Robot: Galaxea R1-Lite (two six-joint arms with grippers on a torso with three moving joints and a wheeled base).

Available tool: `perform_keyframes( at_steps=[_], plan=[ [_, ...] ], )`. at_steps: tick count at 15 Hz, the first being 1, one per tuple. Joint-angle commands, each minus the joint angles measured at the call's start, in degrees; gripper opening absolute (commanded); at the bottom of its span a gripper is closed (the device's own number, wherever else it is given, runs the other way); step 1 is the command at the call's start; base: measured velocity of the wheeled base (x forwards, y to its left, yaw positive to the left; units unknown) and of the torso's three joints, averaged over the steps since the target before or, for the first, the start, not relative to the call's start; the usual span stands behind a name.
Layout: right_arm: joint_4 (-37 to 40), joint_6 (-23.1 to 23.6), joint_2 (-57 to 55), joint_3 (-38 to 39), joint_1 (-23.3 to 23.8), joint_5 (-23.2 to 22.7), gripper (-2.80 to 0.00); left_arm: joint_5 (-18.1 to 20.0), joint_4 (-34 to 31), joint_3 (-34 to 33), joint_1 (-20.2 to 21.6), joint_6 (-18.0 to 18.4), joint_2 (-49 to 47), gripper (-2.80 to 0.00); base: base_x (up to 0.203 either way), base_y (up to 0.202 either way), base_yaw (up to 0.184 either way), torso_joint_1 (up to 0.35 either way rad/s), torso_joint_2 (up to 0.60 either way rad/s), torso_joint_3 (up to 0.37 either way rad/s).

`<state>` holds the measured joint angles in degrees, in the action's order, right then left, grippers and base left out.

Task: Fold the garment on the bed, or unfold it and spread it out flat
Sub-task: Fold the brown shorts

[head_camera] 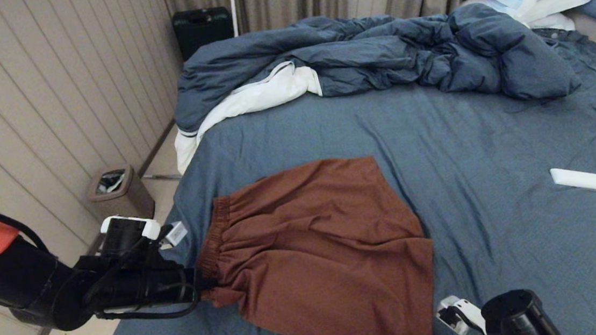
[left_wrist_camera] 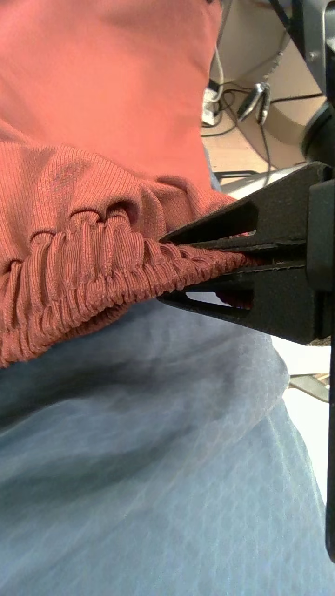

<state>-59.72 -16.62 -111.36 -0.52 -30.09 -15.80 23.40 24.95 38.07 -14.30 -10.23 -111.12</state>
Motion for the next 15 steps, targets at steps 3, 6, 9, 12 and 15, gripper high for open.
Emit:
perform_keyframes(
  at_steps=[3,6,9,12,15],
  plan=[
    [-0.31,-0.08,0.1,-0.71,3.38,-3.03,-2.8,0.07,-2.74,3.87,0.32,-0.31,1.79,-2.8,0.0,0.0,0.0,0.0,0.0,0.0],
    [1.95,-0.24,0.22,-1.58,5.95,-4.33,-2.8,0.15,-10.01,6.23,0.24,-0.06,4.94,-2.8,0.0,0.0,0.0,0.0,0.0,0.0],
    [19.52,-0.94,6.07,-7.26,6.03,-4.46,-2.8,0.06,-12.38,6.58,0.24,0.47,5.56,-2.8,0.0,0.0,0.0,0.0,0.0,0.0],
    [36.07,-1.16,13.98,-14.0,6.11,-5.9,-2.8,-0.02,-13.79,6.4,0.24,0.47,6.09,-2.8,0.0,0.0,0.0,0.0,0.0,0.0],
    [59.64,-0.59,24.79,-22.45,6.66,-9.06,-2.8,-0.02,-15.64,5.17,0.24,1.95,7.02,-2.8,0.0,0.0,0.0,0.0,0.0,0.0]
  ],
)
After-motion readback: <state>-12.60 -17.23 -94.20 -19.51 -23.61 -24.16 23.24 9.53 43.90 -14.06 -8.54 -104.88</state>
